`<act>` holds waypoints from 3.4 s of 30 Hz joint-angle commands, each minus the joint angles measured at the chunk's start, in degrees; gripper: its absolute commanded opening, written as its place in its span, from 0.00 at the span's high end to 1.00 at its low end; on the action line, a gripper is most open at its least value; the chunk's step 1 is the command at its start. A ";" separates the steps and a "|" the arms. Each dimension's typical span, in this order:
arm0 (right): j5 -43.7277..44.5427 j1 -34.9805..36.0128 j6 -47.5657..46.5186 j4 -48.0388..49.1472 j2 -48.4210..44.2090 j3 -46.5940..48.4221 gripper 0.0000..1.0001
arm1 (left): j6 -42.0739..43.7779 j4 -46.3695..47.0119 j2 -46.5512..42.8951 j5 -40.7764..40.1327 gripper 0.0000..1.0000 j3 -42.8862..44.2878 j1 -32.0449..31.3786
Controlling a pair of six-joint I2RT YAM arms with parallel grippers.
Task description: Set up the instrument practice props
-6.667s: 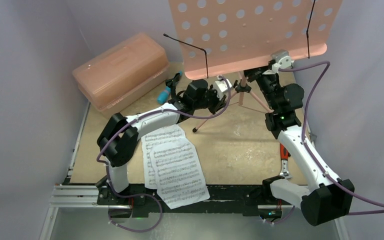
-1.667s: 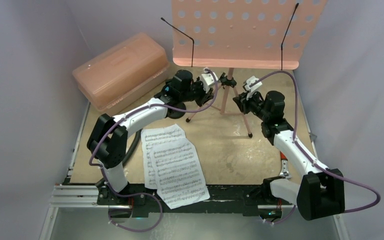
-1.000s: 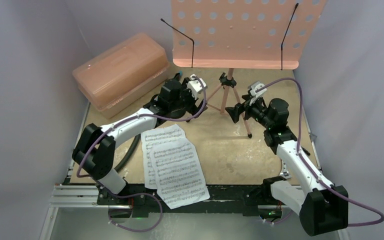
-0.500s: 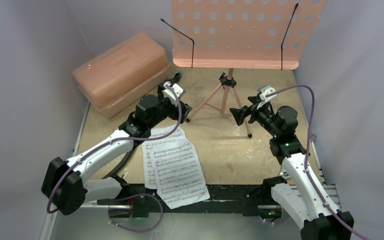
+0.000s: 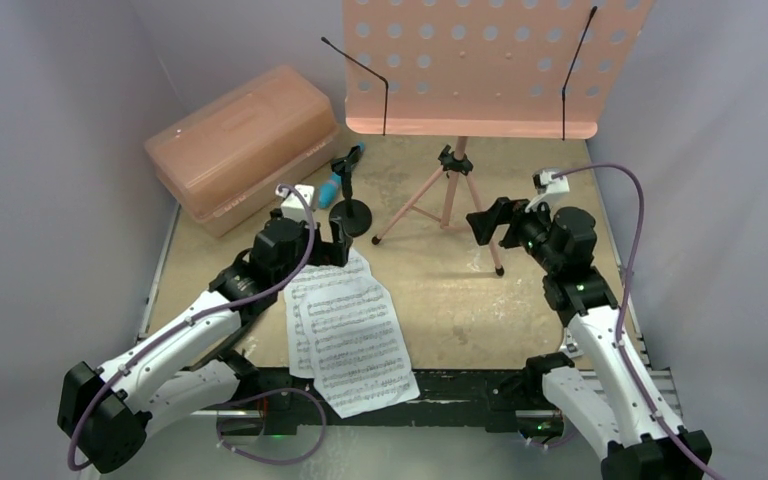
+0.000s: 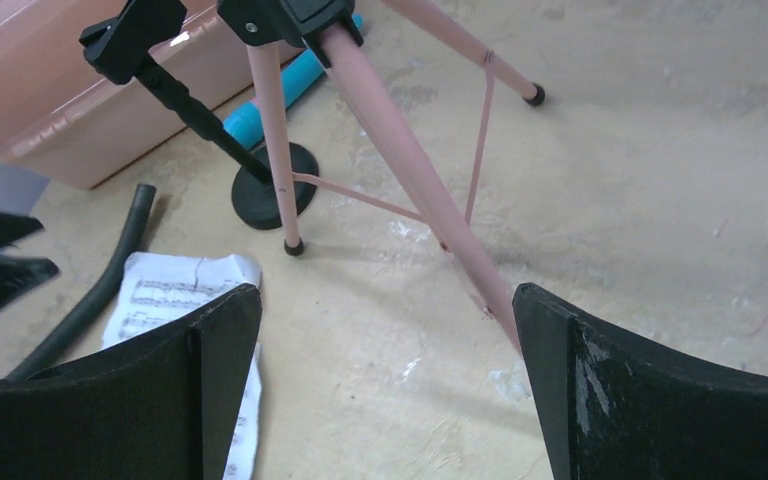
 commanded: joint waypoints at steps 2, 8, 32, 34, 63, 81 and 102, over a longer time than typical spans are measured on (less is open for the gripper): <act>-2.34 0.12 6.38 -10.84 3.18 6.86 0.02 | -14.70 -11.55 -0.38 0.07 0.01 -1.81 0.25; -4.62 0.16 10.62 -15.30 4.21 7.42 0.02 | -24.06 -22.65 -0.96 1.57 0.00 -1.49 0.28; -18.82 0.19 15.44 -9.47 6.23 3.36 0.02 | -41.32 -13.21 -4.37 19.04 0.05 -18.24 0.27; -18.72 0.12 15.98 -8.98 5.68 3.41 0.02 | -41.51 -9.12 -4.22 20.05 0.06 -19.23 0.24; -23.02 0.58 17.07 -5.42 5.15 1.70 0.02 | -43.20 43.79 10.98 30.01 0.40 -33.59 0.27; -23.26 0.55 18.10 -4.44 5.24 -0.84 0.02 | -39.17 43.18 17.41 29.57 1.00 -27.81 0.24; -23.16 1.64 19.89 -3.19 15.02 -7.06 0.02 | -42.90 20.88 -5.43 12.57 0.72 -31.44 0.22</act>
